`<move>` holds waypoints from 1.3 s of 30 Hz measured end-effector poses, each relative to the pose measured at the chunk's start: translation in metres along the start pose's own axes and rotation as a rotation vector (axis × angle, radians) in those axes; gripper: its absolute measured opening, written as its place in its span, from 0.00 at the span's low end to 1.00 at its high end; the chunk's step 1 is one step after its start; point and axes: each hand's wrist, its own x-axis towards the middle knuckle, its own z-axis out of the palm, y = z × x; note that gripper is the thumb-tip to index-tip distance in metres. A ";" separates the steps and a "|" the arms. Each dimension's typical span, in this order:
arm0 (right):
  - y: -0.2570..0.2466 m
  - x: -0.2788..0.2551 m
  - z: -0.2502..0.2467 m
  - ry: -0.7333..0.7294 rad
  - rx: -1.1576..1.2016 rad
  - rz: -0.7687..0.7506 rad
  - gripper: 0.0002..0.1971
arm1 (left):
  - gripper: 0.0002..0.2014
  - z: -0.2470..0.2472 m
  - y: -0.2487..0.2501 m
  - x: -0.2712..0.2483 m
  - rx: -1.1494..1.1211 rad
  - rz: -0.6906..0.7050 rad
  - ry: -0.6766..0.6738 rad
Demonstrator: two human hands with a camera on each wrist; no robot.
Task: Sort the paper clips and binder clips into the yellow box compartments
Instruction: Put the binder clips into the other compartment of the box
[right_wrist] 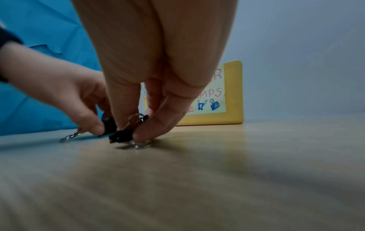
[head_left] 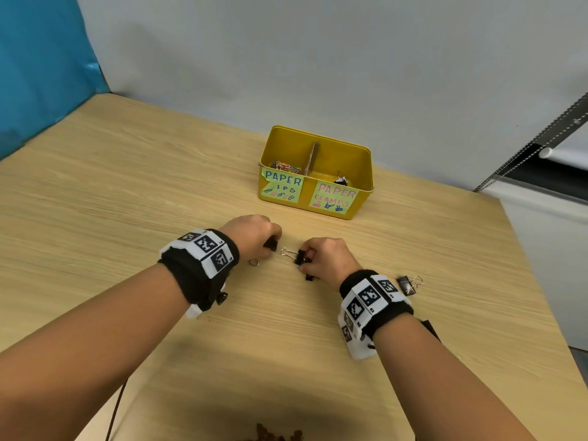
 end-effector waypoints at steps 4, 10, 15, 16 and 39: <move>0.008 0.000 -0.012 0.111 0.178 0.075 0.19 | 0.17 0.000 -0.009 -0.005 -0.163 -0.053 0.049; -0.002 0.000 -0.058 0.258 0.520 0.040 0.22 | 0.18 -0.032 0.002 -0.019 -0.478 0.013 0.263; -0.015 0.034 -0.122 0.641 0.496 0.035 0.20 | 0.19 -0.089 0.032 0.001 -0.472 0.120 0.440; -0.017 0.041 -0.129 0.648 0.434 0.045 0.20 | 0.18 -0.099 0.036 0.008 -0.447 0.133 0.475; 0.089 -0.065 -0.055 -0.005 -0.110 0.476 0.05 | 0.10 0.010 0.034 0.004 0.036 -0.041 -0.019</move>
